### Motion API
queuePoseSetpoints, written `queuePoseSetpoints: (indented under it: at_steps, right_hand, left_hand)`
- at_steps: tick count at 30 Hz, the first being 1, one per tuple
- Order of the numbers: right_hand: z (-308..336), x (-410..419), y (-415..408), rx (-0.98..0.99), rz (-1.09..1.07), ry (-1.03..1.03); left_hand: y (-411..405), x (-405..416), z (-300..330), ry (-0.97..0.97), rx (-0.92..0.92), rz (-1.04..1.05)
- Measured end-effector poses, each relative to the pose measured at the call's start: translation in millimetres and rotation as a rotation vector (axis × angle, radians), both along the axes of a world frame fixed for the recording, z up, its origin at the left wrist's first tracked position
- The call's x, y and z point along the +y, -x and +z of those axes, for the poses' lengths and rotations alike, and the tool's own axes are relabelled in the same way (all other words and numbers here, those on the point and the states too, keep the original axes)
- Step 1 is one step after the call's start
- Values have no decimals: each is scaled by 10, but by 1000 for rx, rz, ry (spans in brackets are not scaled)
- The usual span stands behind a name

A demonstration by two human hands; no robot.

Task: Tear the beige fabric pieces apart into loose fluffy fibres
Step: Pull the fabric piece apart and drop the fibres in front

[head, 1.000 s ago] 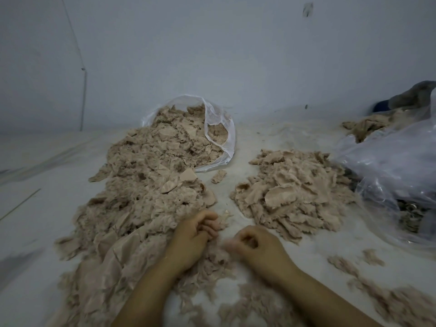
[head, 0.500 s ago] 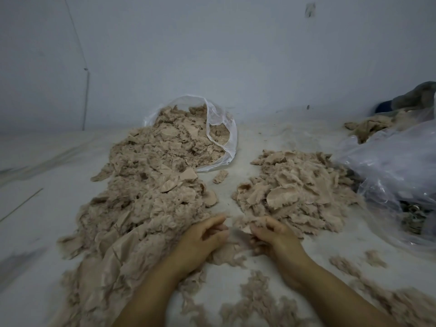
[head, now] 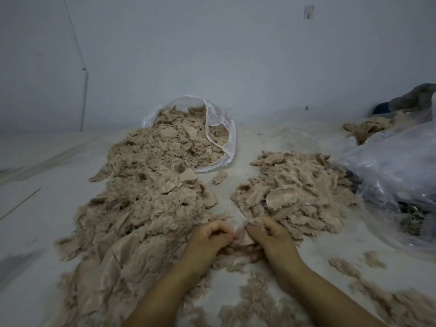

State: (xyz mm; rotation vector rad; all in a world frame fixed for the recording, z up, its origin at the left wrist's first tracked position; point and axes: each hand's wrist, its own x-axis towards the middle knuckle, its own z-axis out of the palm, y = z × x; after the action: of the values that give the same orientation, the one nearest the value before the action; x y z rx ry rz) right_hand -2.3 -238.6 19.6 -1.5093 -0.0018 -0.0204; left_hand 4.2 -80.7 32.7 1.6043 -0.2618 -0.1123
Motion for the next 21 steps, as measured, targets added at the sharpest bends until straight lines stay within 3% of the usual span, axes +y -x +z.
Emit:
queuePoseSetpoints:
  at_steps: [5,10,21]
  right_hand:
    - [13,54,59,25,162,-23]
    - [-2,28,40,-72,19,91]
    - [-9,-64,-43,-87,-140,45]
  left_hand:
    - [-12,20,-46,-114,-57,-37]
    - [6,-12,-35,-62,-23,-31]
    - [-48,16,-35,-43,46,139]
